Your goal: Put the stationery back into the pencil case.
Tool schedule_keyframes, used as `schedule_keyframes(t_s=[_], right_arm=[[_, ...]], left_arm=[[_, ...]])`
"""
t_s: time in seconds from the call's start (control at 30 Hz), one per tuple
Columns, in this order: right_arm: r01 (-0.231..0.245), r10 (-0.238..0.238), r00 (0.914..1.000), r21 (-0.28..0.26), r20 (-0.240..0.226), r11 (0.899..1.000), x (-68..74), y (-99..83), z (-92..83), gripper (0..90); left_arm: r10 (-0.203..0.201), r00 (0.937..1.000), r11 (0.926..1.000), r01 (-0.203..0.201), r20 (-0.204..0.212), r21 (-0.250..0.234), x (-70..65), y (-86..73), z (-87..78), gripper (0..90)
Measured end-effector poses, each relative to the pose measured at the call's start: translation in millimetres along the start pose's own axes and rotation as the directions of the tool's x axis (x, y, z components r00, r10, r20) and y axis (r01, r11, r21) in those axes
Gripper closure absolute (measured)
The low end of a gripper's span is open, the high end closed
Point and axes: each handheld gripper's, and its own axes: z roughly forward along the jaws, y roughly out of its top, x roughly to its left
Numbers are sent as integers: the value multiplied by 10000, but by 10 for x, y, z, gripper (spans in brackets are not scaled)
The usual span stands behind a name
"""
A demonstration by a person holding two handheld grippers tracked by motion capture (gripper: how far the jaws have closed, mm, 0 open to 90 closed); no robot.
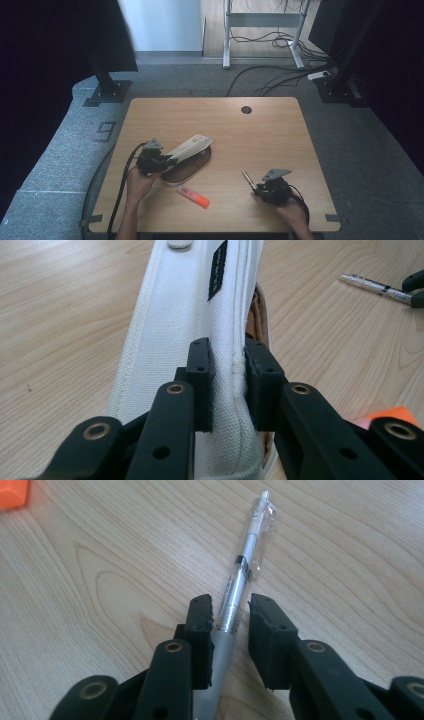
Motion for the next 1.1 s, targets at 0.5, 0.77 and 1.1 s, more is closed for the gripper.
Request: schedule_keyframes(t_s=[0.5, 0.77, 1.1], right_arm=[[-31, 35, 9997, -185, 235, 9998, -13, 11, -37, 780], [5, 2, 9999, -432, 148, 9991, -26, 92, -103, 780], [303, -303, 9995, -736, 7, 9968, 10, 271, -125, 780]], left_arm=[[2, 10000, 10000, -2, -41, -37, -8, 2, 6, 754], [18, 10000, 10000, -18, -18, -46, -3, 2, 2, 755], [-2, 10000, 10000, 2, 4, -72, -1, 3, -1, 757]])
